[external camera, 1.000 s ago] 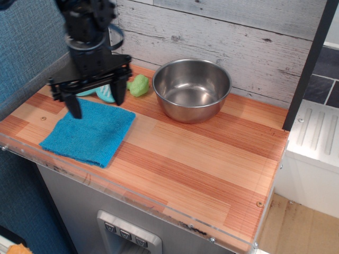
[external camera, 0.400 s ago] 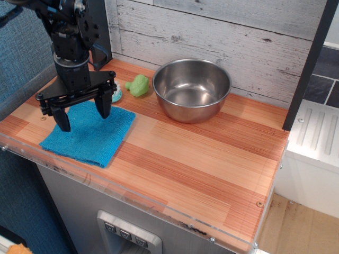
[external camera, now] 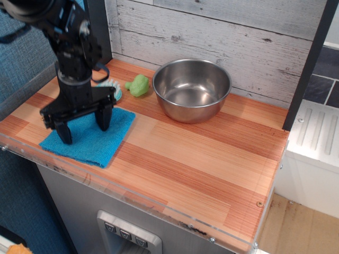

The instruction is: Put the towel on the board's right edge

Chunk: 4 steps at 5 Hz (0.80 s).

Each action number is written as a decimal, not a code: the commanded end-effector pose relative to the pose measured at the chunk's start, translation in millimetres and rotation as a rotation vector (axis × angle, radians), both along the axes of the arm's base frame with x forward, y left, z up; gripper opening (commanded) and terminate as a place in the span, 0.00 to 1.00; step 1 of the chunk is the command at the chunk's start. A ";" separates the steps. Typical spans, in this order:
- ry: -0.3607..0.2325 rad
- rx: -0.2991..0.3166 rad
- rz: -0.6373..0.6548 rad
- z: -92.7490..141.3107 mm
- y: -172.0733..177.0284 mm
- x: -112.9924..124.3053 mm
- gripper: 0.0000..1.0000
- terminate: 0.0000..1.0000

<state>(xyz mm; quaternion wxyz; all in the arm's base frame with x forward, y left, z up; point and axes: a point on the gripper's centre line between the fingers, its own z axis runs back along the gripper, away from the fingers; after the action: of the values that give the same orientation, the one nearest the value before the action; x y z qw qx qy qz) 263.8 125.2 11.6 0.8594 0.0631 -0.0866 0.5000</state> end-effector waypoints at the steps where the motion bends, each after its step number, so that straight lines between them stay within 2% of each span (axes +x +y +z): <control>1: -0.014 -0.073 0.036 -9.9 -4.6 2.9 1.00 0.00; 2: -0.043 -0.142 0.065 -4.6 -22.9 6.6 1.00 0.00; 4: -0.059 -0.161 -0.036 9.5 -93.9 14.3 1.00 0.00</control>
<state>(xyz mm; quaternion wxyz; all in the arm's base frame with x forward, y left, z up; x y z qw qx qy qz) 273.8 28.9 8.7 0.8706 -0.0128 -0.0506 0.4892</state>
